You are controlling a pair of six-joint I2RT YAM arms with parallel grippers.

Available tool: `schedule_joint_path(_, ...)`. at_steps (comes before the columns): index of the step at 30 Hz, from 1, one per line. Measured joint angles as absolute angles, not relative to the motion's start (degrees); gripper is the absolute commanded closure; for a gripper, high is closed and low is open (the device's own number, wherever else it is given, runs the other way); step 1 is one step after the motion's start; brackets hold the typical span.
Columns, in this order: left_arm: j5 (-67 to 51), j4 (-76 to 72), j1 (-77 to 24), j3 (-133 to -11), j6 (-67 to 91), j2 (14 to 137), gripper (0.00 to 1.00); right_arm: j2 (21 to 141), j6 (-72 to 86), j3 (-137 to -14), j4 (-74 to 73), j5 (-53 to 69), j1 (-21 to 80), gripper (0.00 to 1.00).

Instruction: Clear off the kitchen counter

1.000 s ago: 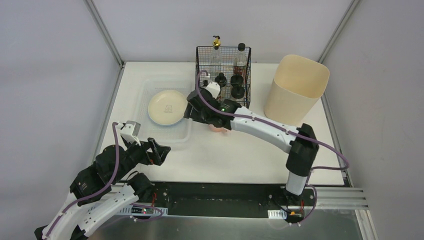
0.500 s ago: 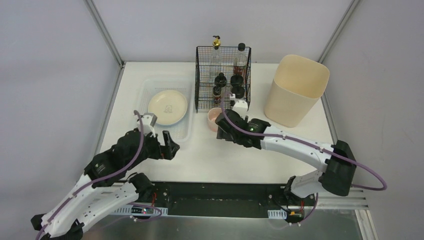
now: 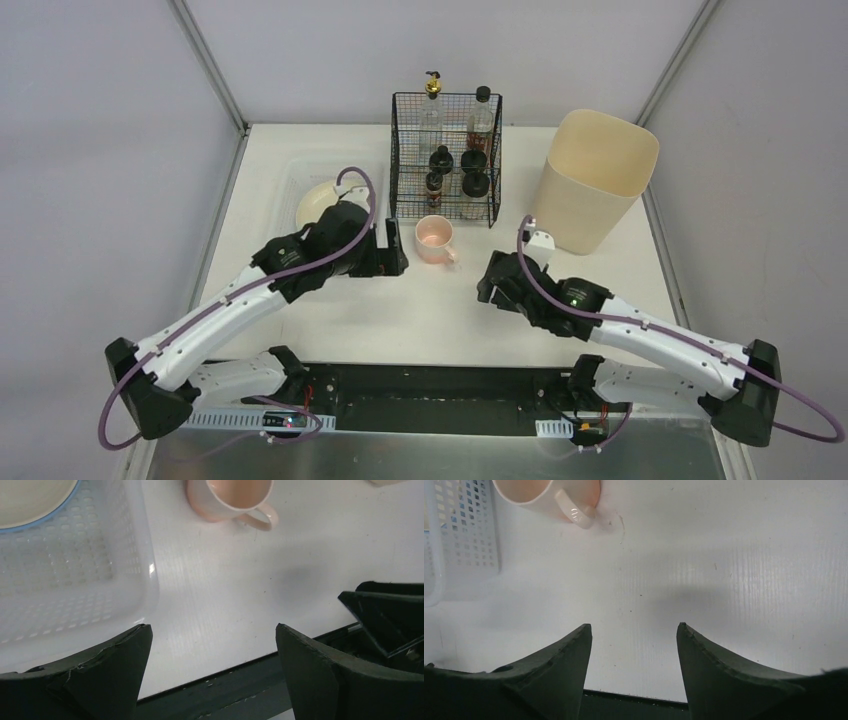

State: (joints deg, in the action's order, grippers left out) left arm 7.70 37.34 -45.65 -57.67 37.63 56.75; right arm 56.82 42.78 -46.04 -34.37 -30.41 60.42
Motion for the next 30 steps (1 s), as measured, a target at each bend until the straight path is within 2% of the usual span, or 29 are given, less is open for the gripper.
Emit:
schedule_joint_path(15,8.0,31.6,-45.3,-69.7,42.7,82.9,0.05,40.5,48.2,-38.3,-35.9,-27.3,60.4,0.35)
schedule_joint_path(30,6.5,30.2,-39.0,-73.9,48.9,95.7,0.21,29.6,50.9,-34.6,-39.0,-26.3,60.5,0.35)
